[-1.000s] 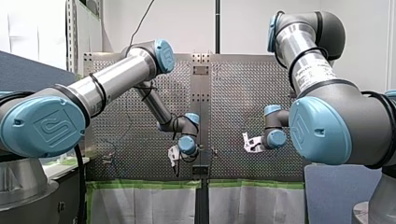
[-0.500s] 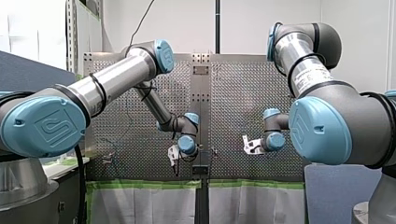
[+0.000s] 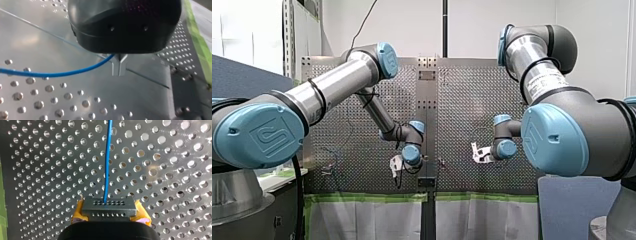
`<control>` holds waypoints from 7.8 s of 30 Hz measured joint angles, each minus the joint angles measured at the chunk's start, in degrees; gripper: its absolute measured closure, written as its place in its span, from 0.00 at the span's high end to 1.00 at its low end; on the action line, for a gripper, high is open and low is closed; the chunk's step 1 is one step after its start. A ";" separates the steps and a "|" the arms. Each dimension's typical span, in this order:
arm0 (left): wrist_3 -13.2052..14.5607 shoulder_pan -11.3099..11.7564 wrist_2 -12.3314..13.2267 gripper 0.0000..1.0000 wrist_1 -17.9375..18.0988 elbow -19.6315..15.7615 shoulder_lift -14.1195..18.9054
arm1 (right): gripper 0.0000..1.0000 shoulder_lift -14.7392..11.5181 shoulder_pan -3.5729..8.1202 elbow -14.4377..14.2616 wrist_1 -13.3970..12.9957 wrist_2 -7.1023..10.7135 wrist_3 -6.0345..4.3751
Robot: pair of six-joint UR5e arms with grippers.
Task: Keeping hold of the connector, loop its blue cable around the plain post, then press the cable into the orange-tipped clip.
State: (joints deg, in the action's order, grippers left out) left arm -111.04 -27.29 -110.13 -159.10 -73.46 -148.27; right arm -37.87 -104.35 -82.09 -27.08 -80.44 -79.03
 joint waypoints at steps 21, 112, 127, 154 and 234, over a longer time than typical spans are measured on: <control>9.52 -0.39 -2.29 0.12 -3.27 0.00 0.03 | 0.00 0.11 -0.76 -0.02 0.17 0.37 0.00; 14.98 -10.23 5.70 1.00 6.94 -10.46 5.66 | 0.00 0.62 -1.14 0.00 0.71 0.90 0.09; 14.19 -10.50 5.47 1.00 6.94 -10.46 5.63 | 0.00 0.76 -1.15 -0.02 0.96 0.89 0.09; 9.11 -13.57 -3.45 1.00 15.34 -20.03 14.96 | 0.00 0.96 -1.16 0.00 1.07 1.25 0.04; 4.87 -19.57 -13.48 1.00 23.64 -54.28 49.20 | 0.00 -16.06 1.74 -10.33 -8.93 2.92 -9.49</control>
State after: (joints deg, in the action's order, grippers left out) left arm -106.17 -46.87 -123.61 -135.45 -127.73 -99.07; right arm -53.93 -102.62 -92.42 -36.02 -77.53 -88.53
